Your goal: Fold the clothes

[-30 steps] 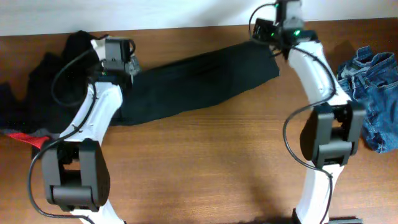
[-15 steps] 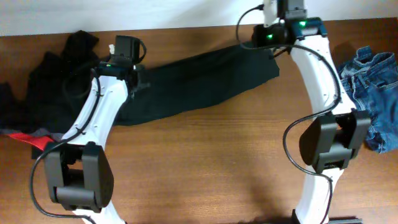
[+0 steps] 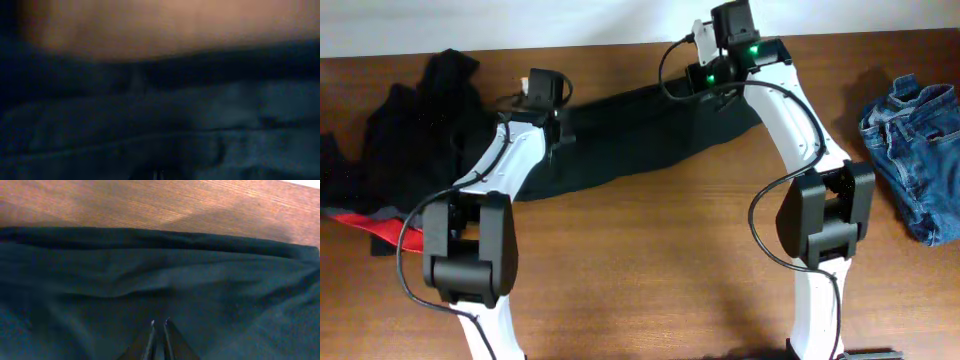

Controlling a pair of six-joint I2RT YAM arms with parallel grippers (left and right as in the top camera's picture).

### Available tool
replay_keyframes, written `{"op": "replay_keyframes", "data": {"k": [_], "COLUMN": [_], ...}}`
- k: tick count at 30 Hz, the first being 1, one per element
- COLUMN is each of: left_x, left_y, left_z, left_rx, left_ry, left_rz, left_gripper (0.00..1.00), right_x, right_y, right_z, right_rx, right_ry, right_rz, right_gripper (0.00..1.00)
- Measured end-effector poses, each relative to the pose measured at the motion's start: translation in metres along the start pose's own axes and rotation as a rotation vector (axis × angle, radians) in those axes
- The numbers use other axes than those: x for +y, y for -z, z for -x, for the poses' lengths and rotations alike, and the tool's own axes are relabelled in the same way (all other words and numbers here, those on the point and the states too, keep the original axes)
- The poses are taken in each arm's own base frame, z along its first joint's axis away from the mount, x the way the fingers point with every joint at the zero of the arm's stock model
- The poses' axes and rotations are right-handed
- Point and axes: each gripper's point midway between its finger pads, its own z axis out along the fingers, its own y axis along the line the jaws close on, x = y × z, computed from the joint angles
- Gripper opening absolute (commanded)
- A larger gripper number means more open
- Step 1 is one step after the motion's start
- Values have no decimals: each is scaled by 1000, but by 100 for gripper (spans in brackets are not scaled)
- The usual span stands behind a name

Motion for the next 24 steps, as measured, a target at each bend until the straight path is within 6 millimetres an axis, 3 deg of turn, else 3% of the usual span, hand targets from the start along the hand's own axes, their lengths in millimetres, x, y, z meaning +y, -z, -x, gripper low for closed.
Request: {"op": "replay_keyframes", "data": {"k": [5,7,10,14,21,24], "left_x": [-13,-15,-16,-15,-13,-13], "left_y": [-2,-1,-18,-59,-61,-60], "left_z": [41,47,44,18,17,15], "left_rx": [-175,-199,-202,-145,-138,-126], "left_ry": [9,12,10,-3,-4,-7], "left_rz": [-52,-58,-50,-20,-12,-9], "left_gripper": [1,1,1,1,1,1], "right_x": [1,1,5,18,19,11], "right_y": [0,-5,-15,-23,-29,-51], "right_z": [0,-3,-10,-15,-11,-22], "right_rx": [0,12,37,54,35,65], "right_ry": [9,8,11,44,64,35], "right_rz": [1,3,9,24,24,20], "right_gripper": [12,11,12,11,12,10]}}
